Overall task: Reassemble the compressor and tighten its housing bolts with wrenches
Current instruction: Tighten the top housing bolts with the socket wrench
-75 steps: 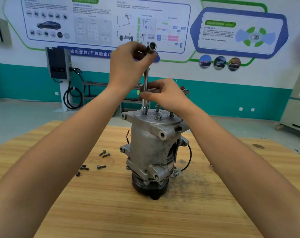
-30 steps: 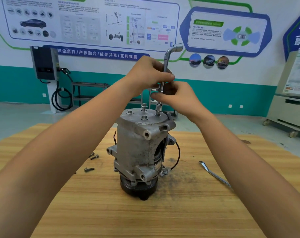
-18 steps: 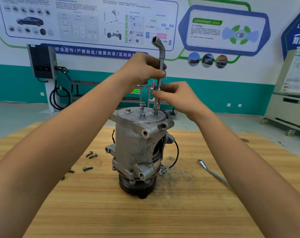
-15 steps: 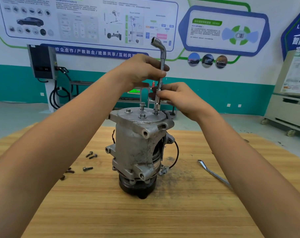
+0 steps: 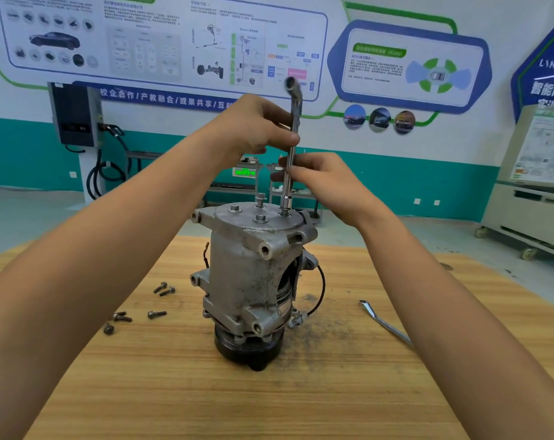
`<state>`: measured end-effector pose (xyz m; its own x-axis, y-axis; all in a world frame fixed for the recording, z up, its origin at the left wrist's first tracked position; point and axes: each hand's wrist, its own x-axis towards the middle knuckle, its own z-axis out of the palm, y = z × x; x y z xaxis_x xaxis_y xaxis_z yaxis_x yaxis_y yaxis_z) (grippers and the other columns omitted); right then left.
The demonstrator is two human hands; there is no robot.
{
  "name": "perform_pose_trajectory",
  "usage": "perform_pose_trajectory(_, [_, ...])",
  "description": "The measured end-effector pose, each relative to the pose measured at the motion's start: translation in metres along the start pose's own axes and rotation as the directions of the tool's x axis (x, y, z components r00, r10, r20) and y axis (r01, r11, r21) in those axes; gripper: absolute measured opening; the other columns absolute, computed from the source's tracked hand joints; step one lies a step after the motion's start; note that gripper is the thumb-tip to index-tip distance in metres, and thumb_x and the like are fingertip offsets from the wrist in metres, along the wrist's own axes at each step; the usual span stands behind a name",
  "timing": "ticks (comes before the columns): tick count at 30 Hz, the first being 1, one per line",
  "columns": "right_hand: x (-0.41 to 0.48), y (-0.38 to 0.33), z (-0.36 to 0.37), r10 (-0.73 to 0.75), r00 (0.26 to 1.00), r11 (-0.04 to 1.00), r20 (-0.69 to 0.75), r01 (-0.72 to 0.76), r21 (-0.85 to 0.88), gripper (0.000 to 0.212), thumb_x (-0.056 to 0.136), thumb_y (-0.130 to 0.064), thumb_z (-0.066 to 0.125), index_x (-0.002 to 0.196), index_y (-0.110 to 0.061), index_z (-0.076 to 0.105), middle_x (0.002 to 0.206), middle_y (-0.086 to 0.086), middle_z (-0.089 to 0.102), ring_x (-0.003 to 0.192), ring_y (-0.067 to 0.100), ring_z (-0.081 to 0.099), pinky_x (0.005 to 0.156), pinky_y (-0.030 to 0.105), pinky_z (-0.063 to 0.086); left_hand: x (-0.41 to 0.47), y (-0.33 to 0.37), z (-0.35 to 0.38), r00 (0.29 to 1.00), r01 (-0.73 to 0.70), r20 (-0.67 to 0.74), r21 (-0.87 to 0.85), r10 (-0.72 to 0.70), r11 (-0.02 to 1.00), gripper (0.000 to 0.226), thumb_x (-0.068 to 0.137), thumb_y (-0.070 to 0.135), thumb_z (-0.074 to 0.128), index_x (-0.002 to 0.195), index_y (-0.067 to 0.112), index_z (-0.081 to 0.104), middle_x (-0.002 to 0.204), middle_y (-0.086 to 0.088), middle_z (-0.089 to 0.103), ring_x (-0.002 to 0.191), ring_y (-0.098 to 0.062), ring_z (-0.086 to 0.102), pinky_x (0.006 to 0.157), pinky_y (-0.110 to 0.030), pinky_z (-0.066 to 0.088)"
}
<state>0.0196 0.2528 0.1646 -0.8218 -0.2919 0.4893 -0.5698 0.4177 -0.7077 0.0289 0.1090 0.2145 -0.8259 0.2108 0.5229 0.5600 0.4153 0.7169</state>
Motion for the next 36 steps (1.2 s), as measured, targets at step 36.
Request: perform_pose_trajectory(36, [0.000, 0.007, 0.004, -0.028, 0.976, 0.998, -0.218, 0.040, 0.053, 0.005, 0.091, -0.026, 0.059, 0.086, -0.024, 0.060, 0.085, -0.010, 0.063, 0.084, -0.001, 0.059, 0.069, 0.012, 0.042, -0.003, 0.000, 0.018, 0.983, -0.075, -0.163, 0.034, 0.080, 0.997, 0.031, 0.080, 0.009, 0.071, 0.110, 0.009, 0.064, 0.080, 0.001, 0.065, 0.069, -0.004, 0.062, 0.063, -0.007, 0.047])
